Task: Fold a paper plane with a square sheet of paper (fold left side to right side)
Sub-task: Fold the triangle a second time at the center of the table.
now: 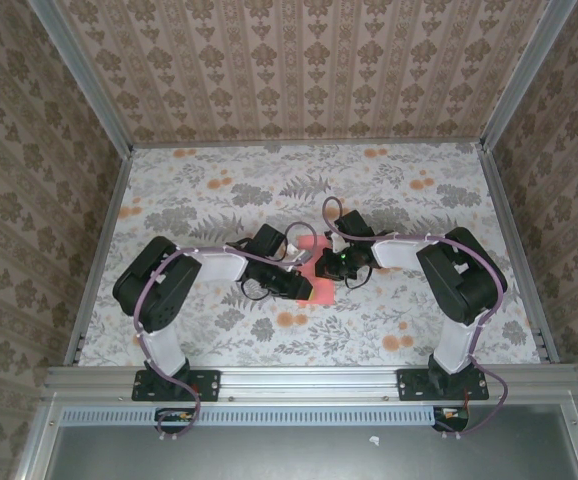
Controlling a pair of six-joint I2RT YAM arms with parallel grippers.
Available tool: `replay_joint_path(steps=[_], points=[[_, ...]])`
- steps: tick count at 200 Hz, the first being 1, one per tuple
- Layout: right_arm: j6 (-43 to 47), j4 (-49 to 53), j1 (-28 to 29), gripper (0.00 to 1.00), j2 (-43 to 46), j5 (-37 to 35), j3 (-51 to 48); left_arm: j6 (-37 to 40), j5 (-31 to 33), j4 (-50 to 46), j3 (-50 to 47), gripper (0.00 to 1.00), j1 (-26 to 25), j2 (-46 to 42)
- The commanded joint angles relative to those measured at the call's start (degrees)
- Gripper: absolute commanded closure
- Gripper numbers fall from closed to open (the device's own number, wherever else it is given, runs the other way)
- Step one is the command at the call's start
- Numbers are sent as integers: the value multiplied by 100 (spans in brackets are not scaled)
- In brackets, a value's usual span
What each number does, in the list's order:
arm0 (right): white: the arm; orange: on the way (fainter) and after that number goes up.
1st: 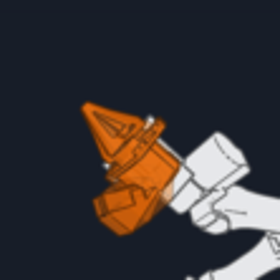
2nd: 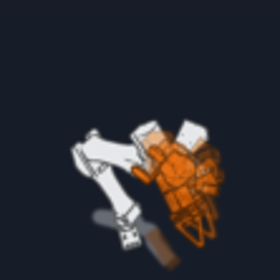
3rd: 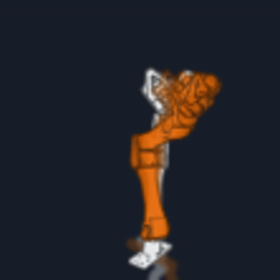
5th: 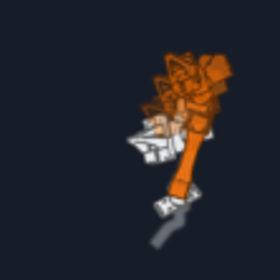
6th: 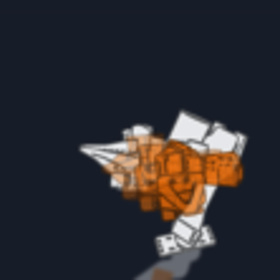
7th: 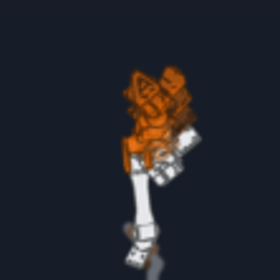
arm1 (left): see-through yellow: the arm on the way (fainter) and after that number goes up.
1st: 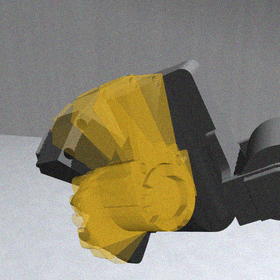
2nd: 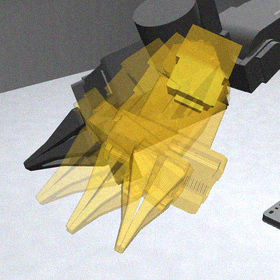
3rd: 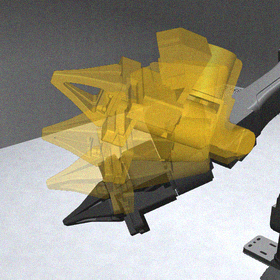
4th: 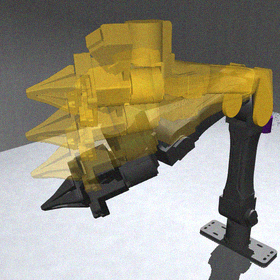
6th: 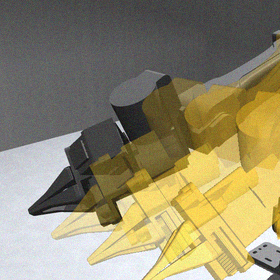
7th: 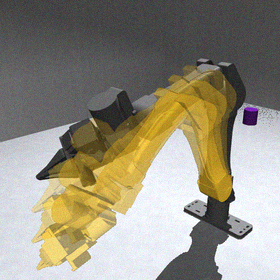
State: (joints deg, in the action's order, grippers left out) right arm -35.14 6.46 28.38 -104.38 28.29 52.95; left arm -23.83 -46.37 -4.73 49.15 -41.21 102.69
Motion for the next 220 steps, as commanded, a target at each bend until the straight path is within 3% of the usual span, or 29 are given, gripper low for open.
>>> replay_joint_path(steps=[1,161,220], points=[[117,479,10,91,-188,-195,16,157,80,-117,56,77,8,32],[218,687,10,92,-241,-261,124,154,466,-63,-419,87,193,-130],[226,704,10,91,-235,-261,147,82,288,0,-474,92,258,-489]])
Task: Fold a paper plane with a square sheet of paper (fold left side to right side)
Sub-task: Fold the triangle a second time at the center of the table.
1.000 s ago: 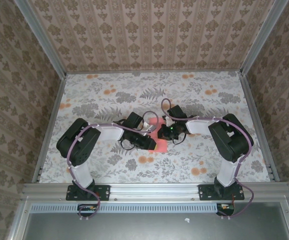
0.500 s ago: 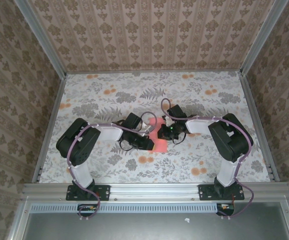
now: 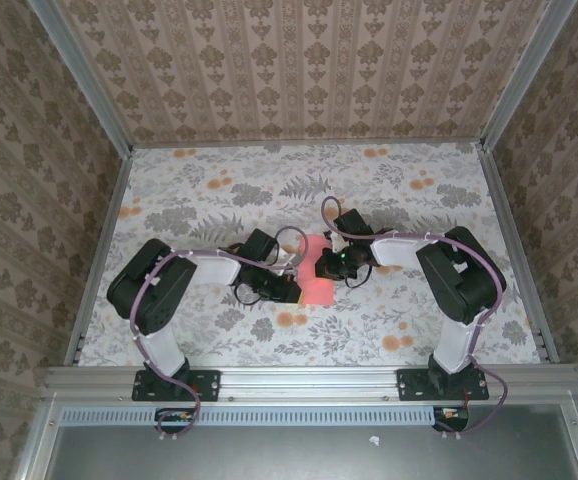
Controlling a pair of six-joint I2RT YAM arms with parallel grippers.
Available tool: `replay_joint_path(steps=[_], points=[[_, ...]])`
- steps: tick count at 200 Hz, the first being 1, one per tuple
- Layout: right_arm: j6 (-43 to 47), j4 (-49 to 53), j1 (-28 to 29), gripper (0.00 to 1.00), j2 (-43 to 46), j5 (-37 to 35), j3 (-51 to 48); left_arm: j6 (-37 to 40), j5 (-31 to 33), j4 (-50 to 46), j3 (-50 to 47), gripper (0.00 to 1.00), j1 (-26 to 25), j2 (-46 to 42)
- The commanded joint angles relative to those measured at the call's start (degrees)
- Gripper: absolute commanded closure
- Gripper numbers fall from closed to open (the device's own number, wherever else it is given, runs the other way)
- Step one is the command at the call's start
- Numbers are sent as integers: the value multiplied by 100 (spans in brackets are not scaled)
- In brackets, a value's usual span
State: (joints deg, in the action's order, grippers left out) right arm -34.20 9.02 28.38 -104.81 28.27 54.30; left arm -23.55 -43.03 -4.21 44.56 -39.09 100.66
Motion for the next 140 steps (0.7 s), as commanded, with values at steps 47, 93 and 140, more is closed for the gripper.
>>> replay_joint_path(steps=[47,93,140], points=[[128,442,11,91,-180,-247,18,50,-78,-55,183,89,42,-437],[123,438,10,91,-170,-226,10,72,118,8,224,88,60,-41],[123,304,10,92,-72,-135,-7,161,488,-187,190,90,60,32]])
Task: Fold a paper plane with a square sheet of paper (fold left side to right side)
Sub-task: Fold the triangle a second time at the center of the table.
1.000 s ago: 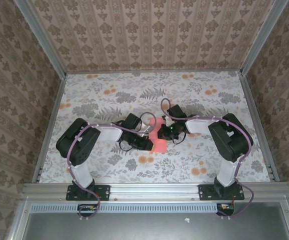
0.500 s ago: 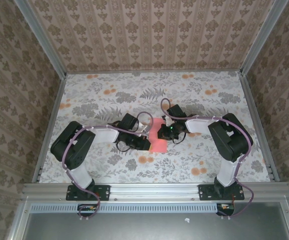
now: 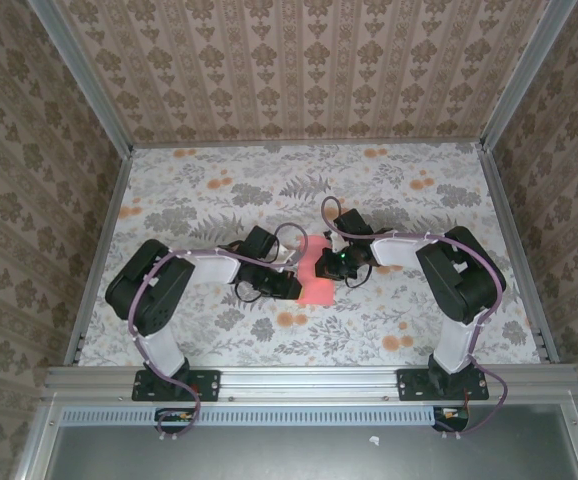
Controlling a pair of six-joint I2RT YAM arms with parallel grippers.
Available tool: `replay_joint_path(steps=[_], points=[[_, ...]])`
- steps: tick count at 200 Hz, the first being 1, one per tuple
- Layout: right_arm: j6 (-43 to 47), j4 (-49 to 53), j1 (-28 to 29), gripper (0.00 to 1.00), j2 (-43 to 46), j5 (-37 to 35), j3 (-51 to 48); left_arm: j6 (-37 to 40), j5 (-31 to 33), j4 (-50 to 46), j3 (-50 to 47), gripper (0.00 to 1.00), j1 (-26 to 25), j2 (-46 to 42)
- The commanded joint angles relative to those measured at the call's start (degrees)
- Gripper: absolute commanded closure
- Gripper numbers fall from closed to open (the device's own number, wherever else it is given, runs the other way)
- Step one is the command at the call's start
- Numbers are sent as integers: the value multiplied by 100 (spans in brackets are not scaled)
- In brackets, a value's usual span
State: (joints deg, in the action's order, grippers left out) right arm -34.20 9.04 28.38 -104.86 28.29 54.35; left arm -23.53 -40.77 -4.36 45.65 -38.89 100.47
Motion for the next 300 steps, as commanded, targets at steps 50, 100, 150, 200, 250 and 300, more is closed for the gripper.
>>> replay_joint_path(steps=[50,100,150,200,250,300], points=[[267,325,43,93,595,-60,-84,255,728,-379,16,93,-89,96],[332,619,424,94,805,118,-205,354,1220,-763,148,93,-281,122],[295,441,641,94,345,190,-31,348,1300,-785,185,93,-324,193],[276,394,653,94,119,141,106,349,1353,-825,192,94,-330,193],[360,646,634,94,-58,-5,210,388,1388,-886,204,94,-338,202],[437,1040,553,94,-162,-260,322,404,1458,-961,202,94,-338,219]])
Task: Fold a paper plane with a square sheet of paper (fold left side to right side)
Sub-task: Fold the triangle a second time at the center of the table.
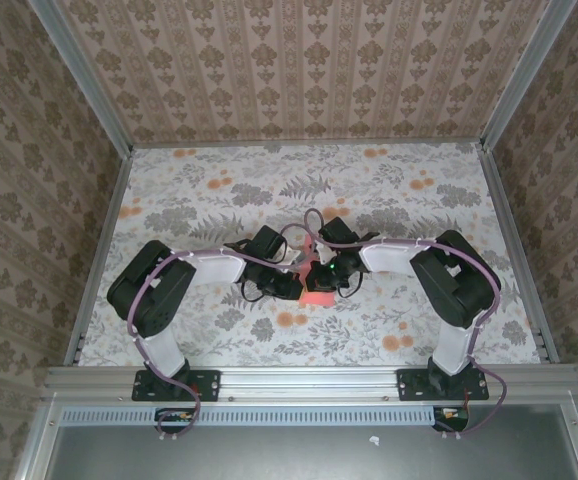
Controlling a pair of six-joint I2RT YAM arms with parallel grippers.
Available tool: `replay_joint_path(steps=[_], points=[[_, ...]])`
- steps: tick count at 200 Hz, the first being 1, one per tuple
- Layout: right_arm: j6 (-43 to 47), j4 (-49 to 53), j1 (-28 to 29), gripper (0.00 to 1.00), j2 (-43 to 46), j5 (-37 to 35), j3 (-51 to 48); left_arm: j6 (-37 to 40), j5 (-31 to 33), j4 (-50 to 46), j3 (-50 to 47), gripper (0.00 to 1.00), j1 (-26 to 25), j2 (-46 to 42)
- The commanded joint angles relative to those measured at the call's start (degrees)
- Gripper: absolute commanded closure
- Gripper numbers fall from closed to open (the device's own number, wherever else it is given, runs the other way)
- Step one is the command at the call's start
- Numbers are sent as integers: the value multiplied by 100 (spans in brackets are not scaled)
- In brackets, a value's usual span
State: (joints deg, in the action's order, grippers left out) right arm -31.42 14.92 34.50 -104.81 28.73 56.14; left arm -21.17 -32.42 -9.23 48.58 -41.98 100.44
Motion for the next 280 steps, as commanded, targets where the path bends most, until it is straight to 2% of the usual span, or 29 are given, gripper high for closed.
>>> replay_joint_path(steps=[1,81,198,232,280], points=[[165,460,-63,94,-173,-305,147,171,628,-474,-88,94,-26,221],[347,780,-428,93,-146,-517,255,185,667,-500,-112,94,-12,222],[930,1130,-1490,93,-253,-570,511,179,694,-479,-171,94,-11,160],[1098,1274,-1644,93,-208,-578,642,176,713,-467,-157,94,-16,151],[977,916,-1492,93,773,28,380,148,685,-440,-62,94,-37,63]])
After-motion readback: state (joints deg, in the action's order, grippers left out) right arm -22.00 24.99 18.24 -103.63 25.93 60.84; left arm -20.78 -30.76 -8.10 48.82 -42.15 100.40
